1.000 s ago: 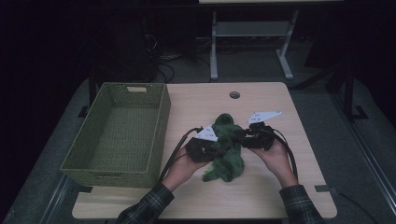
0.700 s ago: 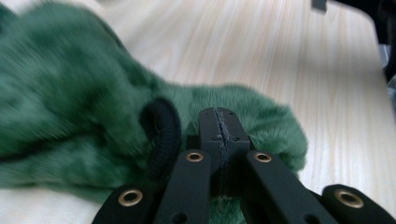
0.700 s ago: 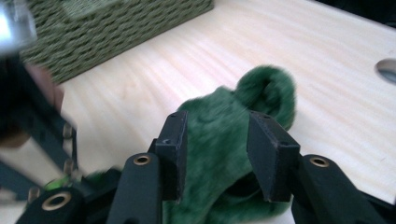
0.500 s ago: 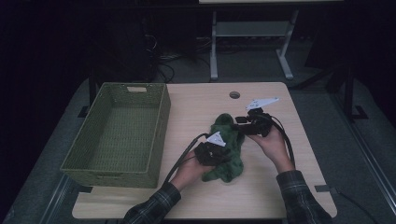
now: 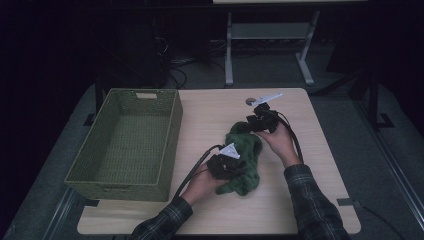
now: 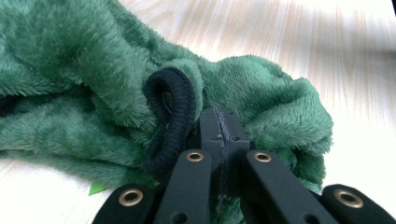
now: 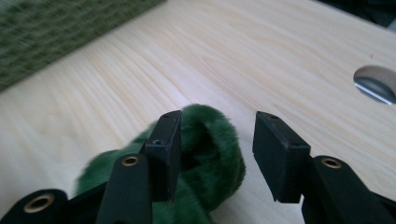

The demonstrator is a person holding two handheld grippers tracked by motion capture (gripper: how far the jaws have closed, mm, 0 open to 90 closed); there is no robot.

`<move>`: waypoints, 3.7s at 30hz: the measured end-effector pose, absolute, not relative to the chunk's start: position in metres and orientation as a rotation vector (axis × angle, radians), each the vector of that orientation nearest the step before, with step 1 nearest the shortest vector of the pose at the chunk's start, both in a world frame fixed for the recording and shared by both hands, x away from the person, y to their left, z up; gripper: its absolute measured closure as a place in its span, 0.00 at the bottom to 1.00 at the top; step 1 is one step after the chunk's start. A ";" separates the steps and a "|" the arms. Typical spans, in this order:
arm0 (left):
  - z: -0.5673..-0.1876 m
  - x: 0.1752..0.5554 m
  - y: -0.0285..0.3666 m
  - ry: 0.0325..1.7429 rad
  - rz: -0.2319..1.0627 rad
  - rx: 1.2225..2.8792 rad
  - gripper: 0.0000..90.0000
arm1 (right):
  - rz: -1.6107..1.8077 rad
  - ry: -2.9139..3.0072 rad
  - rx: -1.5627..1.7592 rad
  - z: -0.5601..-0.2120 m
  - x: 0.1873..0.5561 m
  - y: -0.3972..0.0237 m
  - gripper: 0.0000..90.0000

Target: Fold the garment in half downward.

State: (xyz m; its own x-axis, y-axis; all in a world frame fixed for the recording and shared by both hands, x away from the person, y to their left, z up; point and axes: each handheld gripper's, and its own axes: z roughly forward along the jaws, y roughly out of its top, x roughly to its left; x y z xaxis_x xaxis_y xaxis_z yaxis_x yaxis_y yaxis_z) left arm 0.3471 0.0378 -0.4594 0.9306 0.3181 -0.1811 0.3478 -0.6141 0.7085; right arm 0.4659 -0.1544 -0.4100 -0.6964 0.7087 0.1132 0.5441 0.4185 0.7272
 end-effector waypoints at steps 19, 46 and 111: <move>-0.460 0.349 0.037 0.474 -0.067 2.271 1.00 | 1.112 2.475 1.134 -0.420 0.490 -0.156 0.95; -0.454 0.346 0.043 0.479 0.000 2.211 1.00 | 1.191 2.387 1.017 -0.365 0.454 -0.169 0.96; -0.422 0.308 0.099 0.606 0.320 2.159 0.96 | 1.312 2.634 0.660 -0.398 0.297 -0.153 0.91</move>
